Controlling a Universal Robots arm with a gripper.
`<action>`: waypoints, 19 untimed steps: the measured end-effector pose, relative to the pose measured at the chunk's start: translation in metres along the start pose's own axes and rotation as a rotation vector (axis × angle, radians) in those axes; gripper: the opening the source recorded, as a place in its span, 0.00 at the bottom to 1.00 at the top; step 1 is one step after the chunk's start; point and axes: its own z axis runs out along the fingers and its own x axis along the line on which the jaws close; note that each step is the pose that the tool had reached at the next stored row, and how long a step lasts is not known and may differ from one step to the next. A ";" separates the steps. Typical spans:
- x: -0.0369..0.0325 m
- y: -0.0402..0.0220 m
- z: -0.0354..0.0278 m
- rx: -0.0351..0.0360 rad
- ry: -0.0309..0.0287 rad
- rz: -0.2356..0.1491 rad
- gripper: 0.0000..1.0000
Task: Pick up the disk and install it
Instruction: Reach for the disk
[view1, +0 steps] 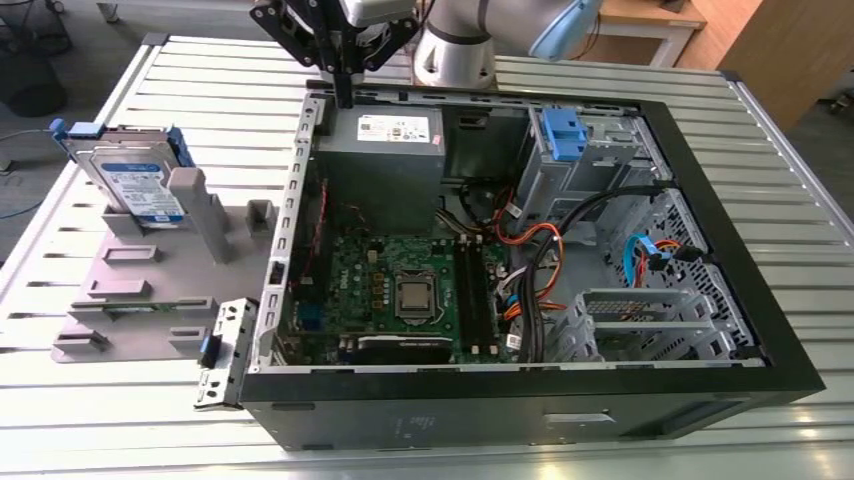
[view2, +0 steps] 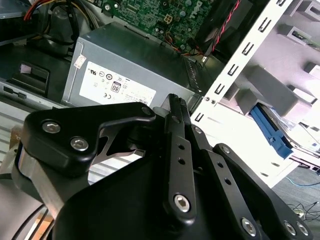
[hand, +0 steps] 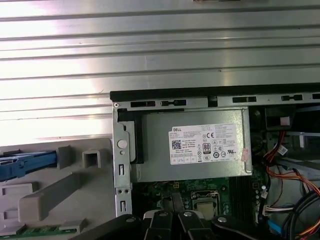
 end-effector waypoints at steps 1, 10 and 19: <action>0.0000 0.0000 0.0000 0.0000 0.0001 0.000 0.11; 0.0014 -0.0001 -0.0001 0.0000 0.0001 0.000 0.11; 0.0065 -0.0005 -0.0001 0.0000 0.0000 0.000 0.11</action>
